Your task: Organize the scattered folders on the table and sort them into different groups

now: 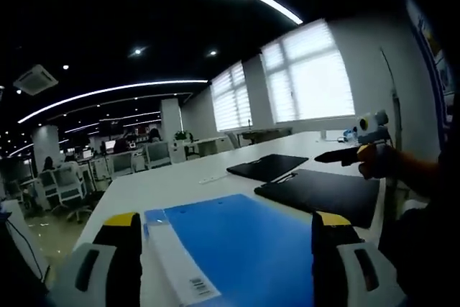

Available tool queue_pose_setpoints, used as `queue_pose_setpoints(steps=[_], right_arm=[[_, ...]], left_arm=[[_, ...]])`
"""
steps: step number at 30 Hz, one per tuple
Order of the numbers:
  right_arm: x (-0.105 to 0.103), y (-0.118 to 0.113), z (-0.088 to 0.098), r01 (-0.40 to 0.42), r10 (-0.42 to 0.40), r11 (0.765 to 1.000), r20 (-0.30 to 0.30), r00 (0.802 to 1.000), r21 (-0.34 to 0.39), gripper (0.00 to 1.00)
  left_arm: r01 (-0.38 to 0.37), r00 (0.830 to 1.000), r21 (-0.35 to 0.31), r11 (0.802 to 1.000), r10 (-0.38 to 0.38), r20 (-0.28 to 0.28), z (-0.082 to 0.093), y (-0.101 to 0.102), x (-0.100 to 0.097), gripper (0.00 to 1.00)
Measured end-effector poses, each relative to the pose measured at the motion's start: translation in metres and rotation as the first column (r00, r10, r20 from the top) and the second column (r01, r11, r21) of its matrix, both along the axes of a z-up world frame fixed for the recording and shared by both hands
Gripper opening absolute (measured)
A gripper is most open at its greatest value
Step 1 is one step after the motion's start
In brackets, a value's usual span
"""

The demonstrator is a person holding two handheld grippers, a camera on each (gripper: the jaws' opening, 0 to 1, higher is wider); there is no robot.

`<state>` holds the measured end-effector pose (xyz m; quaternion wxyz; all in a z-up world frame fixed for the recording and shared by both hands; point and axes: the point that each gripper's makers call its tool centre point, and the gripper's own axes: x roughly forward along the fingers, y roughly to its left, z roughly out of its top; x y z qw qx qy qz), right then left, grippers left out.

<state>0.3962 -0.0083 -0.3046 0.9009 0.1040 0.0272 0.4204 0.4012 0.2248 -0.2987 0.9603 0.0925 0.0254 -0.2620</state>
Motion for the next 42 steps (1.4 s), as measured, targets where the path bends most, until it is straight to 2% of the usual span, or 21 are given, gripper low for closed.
queue_pose_setpoints(steps=[6,12,17,20,24,26,29,32,34,41,42], right_arm=[[-0.012,-0.022,0.010,0.044,-0.045,0.999,0.014,0.999,0.030,0.98],[-0.025,-0.035,0.011,0.078,-0.078,0.997,0.030,0.996,0.020,0.98],[-0.035,-0.045,0.014,0.097,-0.096,0.995,0.048,0.994,-0.019,0.98],[-0.044,-0.053,0.022,0.105,-0.102,0.994,0.069,0.992,-0.042,0.98],[-0.055,-0.064,0.028,0.125,-0.120,0.990,0.086,0.989,-0.059,0.98],[-0.058,-0.074,0.033,0.161,-0.154,0.985,0.100,0.983,-0.064,0.98],[-0.061,-0.084,0.041,0.200,-0.192,0.978,0.121,0.974,-0.055,0.98],[-0.066,-0.090,0.050,0.205,-0.199,0.978,0.124,0.972,-0.037,0.98],[-0.069,-0.091,0.053,0.207,-0.201,0.978,0.129,0.971,-0.034,0.98],[-0.078,-0.104,0.059,0.224,-0.217,0.974,0.146,0.965,-0.035,0.98],[-0.078,-0.106,0.059,0.225,-0.217,0.974,0.149,0.965,-0.038,0.98]], left_arm=[[0.001,1.000,0.019,1.000,-0.001,0.008,0.001,-0.006,-0.012,0.99],[0.003,1.000,0.002,1.000,-0.003,0.021,0.008,-0.010,-0.020,0.99],[0.008,1.000,0.000,1.000,-0.008,0.007,0.007,-0.017,-0.030,0.99],[0.013,1.000,0.028,1.000,-0.013,0.014,0.007,-0.022,-0.039,0.99],[0.036,0.999,0.006,0.999,-0.036,0.014,0.010,-0.027,-0.047,0.99],[0.039,0.999,0.007,0.999,-0.039,0.021,0.012,-0.030,-0.050,0.99],[0.035,0.999,0.034,0.999,-0.036,0.017,0.012,-0.033,-0.053,0.99],[0.036,0.999,0.102,0.994,-0.037,0.008,0.011,-0.041,-0.058,0.99],[0.036,0.999,0.117,0.992,-0.038,0.019,0.016,-0.046,-0.064,0.99],[0.044,0.999,0.122,0.992,-0.046,0.015,0.023,-0.050,-0.070,0.99],[0.047,0.998,0.113,0.992,-0.051,0.037,0.027,-0.050,-0.071,0.99]])
